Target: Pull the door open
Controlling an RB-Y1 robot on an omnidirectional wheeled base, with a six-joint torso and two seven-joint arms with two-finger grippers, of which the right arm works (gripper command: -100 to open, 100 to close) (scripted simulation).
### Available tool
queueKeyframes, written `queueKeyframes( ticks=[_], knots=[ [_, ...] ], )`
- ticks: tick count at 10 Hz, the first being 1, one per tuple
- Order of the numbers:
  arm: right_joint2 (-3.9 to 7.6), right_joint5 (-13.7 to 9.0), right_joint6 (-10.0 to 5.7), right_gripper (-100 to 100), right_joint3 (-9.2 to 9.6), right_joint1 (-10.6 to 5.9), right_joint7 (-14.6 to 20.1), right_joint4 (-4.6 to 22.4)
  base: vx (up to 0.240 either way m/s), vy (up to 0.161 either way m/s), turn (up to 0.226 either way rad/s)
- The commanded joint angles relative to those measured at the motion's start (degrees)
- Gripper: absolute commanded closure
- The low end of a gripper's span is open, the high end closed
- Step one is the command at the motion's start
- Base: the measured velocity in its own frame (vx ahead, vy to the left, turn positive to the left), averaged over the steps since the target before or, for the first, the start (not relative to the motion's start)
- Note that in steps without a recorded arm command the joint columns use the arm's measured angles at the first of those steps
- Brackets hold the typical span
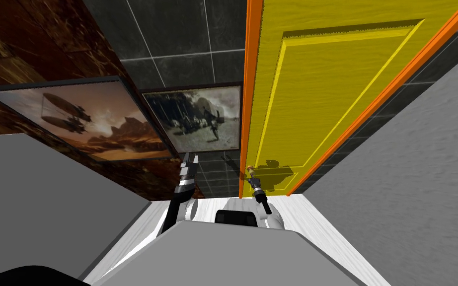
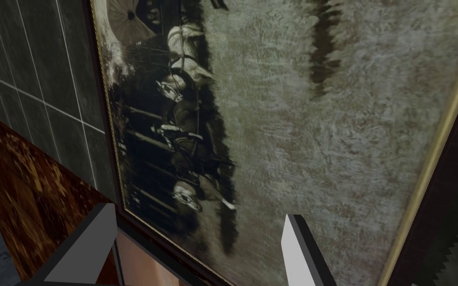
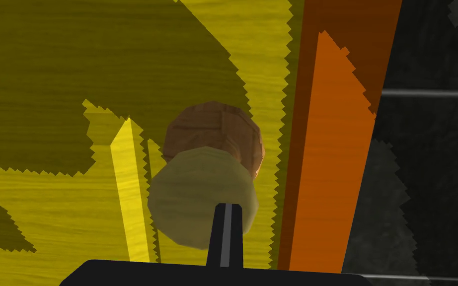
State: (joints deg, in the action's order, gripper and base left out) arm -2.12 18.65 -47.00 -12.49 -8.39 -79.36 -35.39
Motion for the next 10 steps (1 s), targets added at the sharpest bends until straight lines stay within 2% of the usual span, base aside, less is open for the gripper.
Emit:
queueKeyframes(
  ticks=[1, 3, 4, 5, 6, 7, 8, 9, 10],
  knots=[
    [-0.05, 0.0, 0.17, 100, 0.05, -0.2, 0.0, 0.0, 0.0, 0.0, 0.0],
    [-0.05, 0.0, 0.17, 100, 0.05, -0.2, 0.0, 0.0, 0.0, 0.0, 0.0],
    [1.32, -0.1, -0.08, -100, -0.07, 0.01, 0.4, 0.1, -0.159, 0.076, 0.181],
    [1.8, -0.1, -0.13, -100, -0.1, 0.01, 0.6, 0.1, -0.216, 0.114, 0.145],
    [2.84, -0.2, -0.25, -100, -0.17, 0.01, 1.0, 0.2, -0.183, 0.169, 0.13],
    [2.84, -0.2, -0.25, -100, -0.17, 0.01, 1.0, 0.2, -0.098, 0.121, 0.018],
    [4.43, -0.4, -0.49, -100, -0.31, 0.01, 1.8, 0.4, -0.089, 0.072, 0.075],
    [4.43, -0.4, -0.49, -100, -0.31, 0.01, 1.8, 0.4, -0.081, 0.047, 0.043],
    [5.88, -0.6, -0.75, -100, -0.45, 0.01, 2.6, 0.5, -0.096, 0.044, 0.052]
  ],
)
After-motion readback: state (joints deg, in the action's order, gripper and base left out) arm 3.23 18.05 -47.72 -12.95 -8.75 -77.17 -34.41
